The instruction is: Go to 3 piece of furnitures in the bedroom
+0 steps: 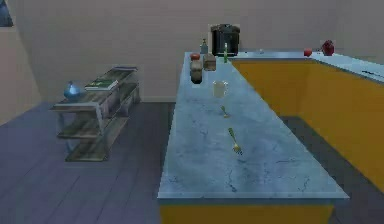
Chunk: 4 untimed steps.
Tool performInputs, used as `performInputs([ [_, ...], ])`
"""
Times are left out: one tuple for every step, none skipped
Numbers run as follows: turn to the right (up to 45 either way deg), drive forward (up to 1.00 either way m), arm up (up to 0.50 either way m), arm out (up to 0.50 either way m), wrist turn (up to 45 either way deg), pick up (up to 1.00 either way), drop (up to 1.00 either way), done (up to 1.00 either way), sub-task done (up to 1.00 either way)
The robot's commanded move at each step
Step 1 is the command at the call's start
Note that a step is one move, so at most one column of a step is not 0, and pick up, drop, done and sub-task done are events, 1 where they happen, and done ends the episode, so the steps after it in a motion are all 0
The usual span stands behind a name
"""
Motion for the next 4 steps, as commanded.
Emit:
performInputs([
  [-45.0,0.0,0.0,0.0,0.0,0.0,0.0,0.0,0.0],
  [-45.0,0.0,0.0,0.0,0.0,0.0,0.0,0.0,0.0],
  [-45.0,0.0,0.0,0.0,0.0,0.0,0.0,0.0,0.0],
  [-42.0,0.0,0.0,0.0,0.0,0.0,0.0,0.0,0.0],
])
